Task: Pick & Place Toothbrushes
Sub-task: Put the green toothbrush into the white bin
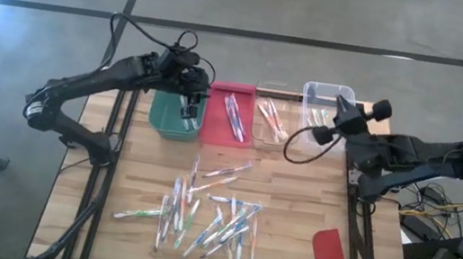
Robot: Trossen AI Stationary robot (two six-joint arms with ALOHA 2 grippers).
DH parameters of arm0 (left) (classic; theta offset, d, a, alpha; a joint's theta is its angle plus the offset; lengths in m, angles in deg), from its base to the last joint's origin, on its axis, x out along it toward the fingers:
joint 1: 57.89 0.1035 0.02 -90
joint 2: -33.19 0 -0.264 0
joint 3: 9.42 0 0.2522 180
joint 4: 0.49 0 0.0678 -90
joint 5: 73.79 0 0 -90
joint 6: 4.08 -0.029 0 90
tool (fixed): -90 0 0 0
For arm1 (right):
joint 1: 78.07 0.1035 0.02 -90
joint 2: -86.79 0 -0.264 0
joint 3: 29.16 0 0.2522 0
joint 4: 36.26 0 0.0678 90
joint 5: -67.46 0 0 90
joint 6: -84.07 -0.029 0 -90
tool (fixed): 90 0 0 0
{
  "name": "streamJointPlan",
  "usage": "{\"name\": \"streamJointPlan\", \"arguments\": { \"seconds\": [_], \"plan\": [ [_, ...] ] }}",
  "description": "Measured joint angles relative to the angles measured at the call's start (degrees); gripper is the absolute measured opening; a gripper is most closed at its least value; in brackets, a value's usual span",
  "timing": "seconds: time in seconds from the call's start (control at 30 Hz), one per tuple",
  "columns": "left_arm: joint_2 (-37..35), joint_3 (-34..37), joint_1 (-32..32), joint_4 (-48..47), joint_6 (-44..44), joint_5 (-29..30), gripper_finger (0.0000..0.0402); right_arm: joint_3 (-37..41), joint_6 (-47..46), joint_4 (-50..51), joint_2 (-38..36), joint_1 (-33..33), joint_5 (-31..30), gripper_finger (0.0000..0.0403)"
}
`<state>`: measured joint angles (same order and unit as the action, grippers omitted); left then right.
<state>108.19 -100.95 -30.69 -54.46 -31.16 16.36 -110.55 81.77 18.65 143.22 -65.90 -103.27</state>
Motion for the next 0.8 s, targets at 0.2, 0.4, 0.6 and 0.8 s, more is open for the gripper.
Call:
{"name": "streamJointPlan", "arguments": {
  "seconds": [0.2,0.4,0.6,0.8],
  "plan": [
    [-0.1,4.6,0.0,1.2,0.1,-0.1,0.0126,-2.4,2.3,-0.1,0.5,-4.9,13.7,0.0009],
    [-0.4,7.1,0.0,-1.1,1.7,-0.1,0.0126,-1.6,1.5,0.1,1.6,-5.9,15.3,0.0008],
    [-0.4,8.8,0.0,-0.1,-1.2,-0.5,0.0126,-1.6,5.9,0.0,4.4,-6.1,22.5,0.0008],
    [-0.4,14.7,0.5,1.1,-9.6,-0.7,0.0126,-4.9,-3.1,0.0,7.5,-6.3,25.8,0.0008]
  ]
}}
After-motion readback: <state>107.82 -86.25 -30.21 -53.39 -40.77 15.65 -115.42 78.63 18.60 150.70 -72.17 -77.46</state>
